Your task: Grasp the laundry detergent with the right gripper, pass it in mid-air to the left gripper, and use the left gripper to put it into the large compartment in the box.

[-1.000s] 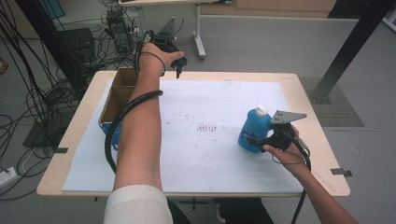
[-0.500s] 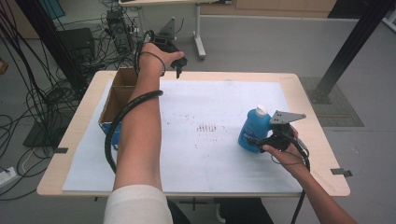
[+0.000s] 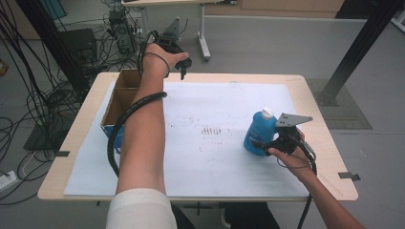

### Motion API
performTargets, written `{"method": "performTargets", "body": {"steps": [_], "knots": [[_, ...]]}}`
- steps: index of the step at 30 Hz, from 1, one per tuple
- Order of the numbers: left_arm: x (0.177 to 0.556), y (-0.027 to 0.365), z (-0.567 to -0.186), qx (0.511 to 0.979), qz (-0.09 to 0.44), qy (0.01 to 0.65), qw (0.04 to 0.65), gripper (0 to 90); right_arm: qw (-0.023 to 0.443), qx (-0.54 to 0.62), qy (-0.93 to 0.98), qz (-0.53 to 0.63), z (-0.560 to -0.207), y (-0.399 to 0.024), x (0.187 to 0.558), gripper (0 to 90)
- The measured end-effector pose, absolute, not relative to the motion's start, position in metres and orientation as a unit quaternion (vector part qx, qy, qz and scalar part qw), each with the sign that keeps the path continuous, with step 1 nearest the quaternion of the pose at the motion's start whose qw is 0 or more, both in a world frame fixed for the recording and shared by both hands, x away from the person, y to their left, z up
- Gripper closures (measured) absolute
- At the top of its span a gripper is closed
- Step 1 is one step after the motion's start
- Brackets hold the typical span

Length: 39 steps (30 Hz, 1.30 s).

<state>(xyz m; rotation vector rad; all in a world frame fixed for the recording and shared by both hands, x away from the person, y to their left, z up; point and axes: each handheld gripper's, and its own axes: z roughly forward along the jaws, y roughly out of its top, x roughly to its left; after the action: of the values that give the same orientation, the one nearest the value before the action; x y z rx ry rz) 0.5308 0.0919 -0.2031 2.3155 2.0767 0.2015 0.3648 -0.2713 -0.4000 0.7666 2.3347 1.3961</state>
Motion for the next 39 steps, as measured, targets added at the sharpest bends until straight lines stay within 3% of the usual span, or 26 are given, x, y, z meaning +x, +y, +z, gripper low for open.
{"method": "performTargets", "body": {"steps": [18,39], "knots": [[0.5306,0.0905,-0.2052,0.744,0.063,0.665,0.012,5.8,0.159,0.262,0.818,0.487,-0.4003,-0.2719,0.3651,12.0],[0.5302,0.0897,-0.2079,0.745,0.062,0.664,0.010,5.8,0.162,0.261,0.812,0.496,-0.4043,-0.2752,0.3667,39.8]]}}
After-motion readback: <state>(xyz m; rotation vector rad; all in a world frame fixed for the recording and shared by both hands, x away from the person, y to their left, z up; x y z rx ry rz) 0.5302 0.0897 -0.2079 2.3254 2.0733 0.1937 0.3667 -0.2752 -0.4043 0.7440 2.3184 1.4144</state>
